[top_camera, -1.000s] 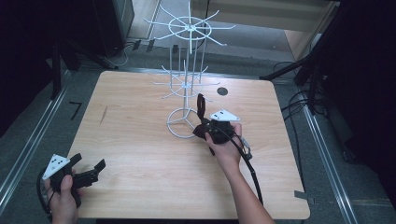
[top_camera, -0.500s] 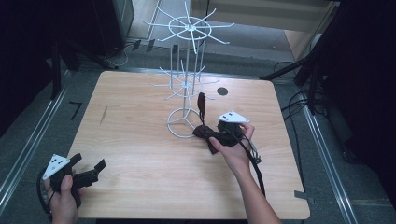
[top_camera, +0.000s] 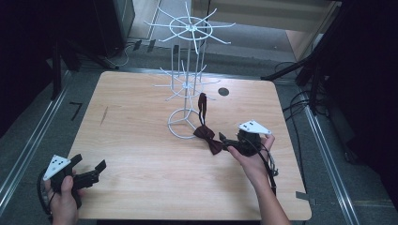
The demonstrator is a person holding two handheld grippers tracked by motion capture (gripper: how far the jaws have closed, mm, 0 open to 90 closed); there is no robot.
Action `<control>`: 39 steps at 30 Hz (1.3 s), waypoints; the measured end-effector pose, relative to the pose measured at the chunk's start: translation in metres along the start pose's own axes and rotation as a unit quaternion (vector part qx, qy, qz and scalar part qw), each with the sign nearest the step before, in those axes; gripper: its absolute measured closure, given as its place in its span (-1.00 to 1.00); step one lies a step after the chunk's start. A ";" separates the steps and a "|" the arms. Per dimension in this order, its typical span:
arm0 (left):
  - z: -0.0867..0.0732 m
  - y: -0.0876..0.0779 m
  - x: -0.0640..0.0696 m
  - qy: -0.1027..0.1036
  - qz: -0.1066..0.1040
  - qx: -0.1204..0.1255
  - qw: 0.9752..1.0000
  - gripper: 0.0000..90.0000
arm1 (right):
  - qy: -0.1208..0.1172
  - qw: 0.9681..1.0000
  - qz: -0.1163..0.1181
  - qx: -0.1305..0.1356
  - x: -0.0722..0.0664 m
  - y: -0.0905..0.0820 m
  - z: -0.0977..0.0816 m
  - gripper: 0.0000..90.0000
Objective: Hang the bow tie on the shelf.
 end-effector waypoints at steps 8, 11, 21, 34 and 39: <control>0.000 0.000 0.000 0.001 0.001 0.001 1.000 -1.00 | 0.021 1.000 -0.014 0.005 0.023 -0.022 -0.018 -0.68; 0.000 0.000 0.000 0.001 0.001 0.001 1.000 -1.00 | 0.025 0.999 -0.021 0.004 0.031 -0.028 -0.026 -0.68; 0.000 0.000 0.001 0.000 0.003 0.002 1.000 -1.00 | 0.045 0.998 -0.044 0.002 0.057 -0.052 -0.050 -0.68; 0.000 0.000 0.001 0.001 0.003 0.000 1.000 -1.00 | 0.068 0.995 -0.073 -0.006 0.085 -0.083 -0.084 -0.68; 0.000 0.000 0.000 -0.005 0.000 0.004 1.000 -1.00 | 0.071 0.994 -0.085 -0.005 0.096 -0.101 -0.092 -0.71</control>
Point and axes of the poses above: each handheld gripper's, and its own axes: y roughly forward along the jaws, z roughly out of its top, x roughly to its right, the point moved 2 cm from there along y, roughly forward along the jaws, and after that the axes turned 8 degrees about x, right-handed, at the moved point
